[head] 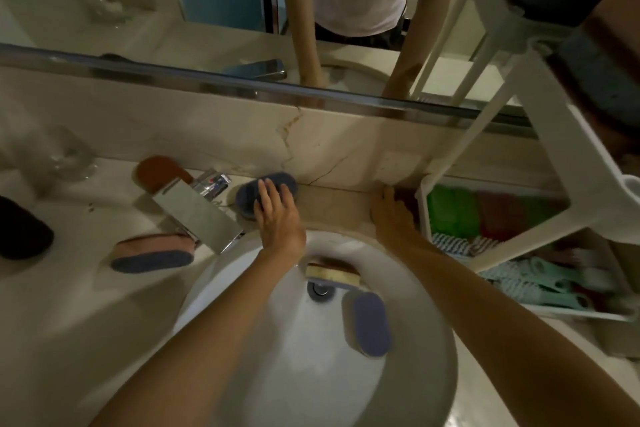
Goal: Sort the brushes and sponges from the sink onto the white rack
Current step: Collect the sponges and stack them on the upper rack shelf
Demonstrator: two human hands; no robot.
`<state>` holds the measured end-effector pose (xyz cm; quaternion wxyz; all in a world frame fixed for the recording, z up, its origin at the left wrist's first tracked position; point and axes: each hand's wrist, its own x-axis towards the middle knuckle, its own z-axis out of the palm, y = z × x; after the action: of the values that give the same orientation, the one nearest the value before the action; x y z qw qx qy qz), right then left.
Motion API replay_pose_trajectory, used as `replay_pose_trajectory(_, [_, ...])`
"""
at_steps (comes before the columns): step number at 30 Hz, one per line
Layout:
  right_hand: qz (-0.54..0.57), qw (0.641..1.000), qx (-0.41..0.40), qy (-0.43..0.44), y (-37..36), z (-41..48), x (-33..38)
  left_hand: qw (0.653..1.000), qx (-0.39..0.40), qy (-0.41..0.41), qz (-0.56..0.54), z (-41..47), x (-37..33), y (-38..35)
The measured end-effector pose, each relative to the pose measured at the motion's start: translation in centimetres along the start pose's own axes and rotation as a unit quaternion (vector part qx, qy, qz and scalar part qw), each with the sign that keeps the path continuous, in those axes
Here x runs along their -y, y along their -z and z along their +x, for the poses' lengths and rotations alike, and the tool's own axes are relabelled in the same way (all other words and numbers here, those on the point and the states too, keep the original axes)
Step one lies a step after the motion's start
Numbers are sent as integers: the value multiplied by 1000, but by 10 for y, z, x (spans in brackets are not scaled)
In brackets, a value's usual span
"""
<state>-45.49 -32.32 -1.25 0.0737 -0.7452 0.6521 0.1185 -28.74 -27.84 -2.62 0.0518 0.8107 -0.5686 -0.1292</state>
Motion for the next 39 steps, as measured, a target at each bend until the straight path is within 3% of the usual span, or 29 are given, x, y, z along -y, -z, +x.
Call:
replay_pose_trajectory(3, [-3,1000,-15,10,6,-2,3,999,13,25,32,8,3,-8])
replay_pose_trajectory(7, [-18,997,-63,41,13,-9,11,991,-92,10,94,16,9,-15])
replay_pose_trajectory(10, [14,998,-49,32,14,-15,14,982,-143,-9,119,20,13,-18])
replay_pose_trajectory(16, [59,997,-22,34,17,-29,11,980,-125,-47,147,15,17,-19])
replay_pose_trajectory(19, [75,996,-20,42,23,-40,8,985,-54,-43,156,8,11,0])
replay_pose_trajectory(22, [119,992,-33,29,31,-58,4,999,15,-33,29,-6,-3,9])
replay_pose_trajectory(25, [137,982,-125,34,36,-80,1,986,26,1,-164,-30,-20,29])
replay_pose_trajectory(30, [200,970,-139,-12,58,-121,-3,897,30,63,-437,-64,-30,76])
replay_pose_trajectory(39, [242,929,-280,-1,149,-193,-5,792,-53,8,-608,-123,-48,186])
